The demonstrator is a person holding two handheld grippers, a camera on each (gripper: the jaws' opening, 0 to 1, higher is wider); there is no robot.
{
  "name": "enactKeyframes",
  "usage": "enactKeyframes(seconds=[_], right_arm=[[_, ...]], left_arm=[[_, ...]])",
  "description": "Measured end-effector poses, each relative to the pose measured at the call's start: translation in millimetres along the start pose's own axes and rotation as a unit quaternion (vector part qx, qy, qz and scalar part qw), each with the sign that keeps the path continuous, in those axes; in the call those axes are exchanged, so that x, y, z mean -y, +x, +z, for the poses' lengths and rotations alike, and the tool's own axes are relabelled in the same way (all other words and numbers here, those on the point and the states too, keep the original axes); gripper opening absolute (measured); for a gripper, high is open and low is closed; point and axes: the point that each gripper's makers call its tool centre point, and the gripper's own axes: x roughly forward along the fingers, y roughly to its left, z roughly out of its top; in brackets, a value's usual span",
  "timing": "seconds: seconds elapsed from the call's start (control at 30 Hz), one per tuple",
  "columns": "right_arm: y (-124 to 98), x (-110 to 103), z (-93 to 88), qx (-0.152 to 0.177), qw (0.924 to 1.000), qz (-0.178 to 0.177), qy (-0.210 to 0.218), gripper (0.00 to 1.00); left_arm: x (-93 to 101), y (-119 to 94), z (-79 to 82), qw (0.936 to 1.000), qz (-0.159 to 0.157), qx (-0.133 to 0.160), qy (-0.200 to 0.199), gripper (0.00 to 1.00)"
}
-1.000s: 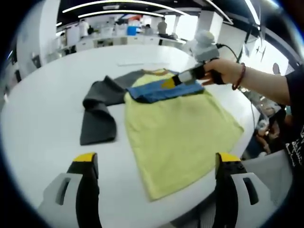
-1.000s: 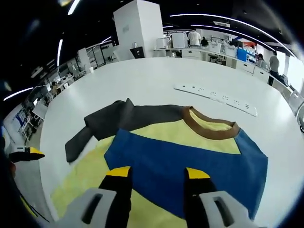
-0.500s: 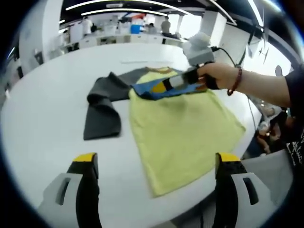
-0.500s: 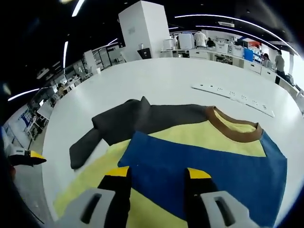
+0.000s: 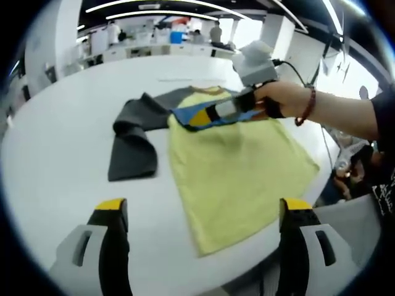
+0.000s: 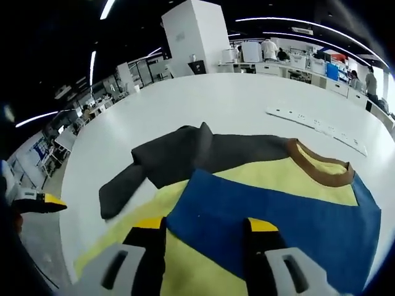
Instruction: Fold the garment on the visible template until the final outline fits inside the template.
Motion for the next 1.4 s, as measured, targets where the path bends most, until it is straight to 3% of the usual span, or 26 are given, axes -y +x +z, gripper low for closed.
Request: enactKeyframes(seconds=[0.33, 0.7, 1.0, 1.4], right_arm=[[1.9, -1.9, -2.6, -0.009, 0.999, -0.012, -0.043, 0.5], [-16.1, 8.3, 18.6, 0.024, 0.9995, -0.015, -0.016, 0.51], [-45.3, 41.3, 23.5, 0.035, 0.9984, -0.044, 0.0, 0.53], [-80.4, 89.8, -2.0, 0.028, 0.9948, -0.089, 0.041, 0.54]], left_arm=[[-1.4, -1.4, 0.7, 1.0, 0.002, 0.0, -0.002, 0.97], [-1.9, -1.6, 3.1, 1.0, 0.003, 0.004, -0.002, 0.97], [0.8, -0.8, 7.6, 1.0, 0.001, 0.007, 0.004, 0.98], [4.3, 1.7, 9.2, 0.9999, -0.002, 0.005, 0.009, 0.99]])
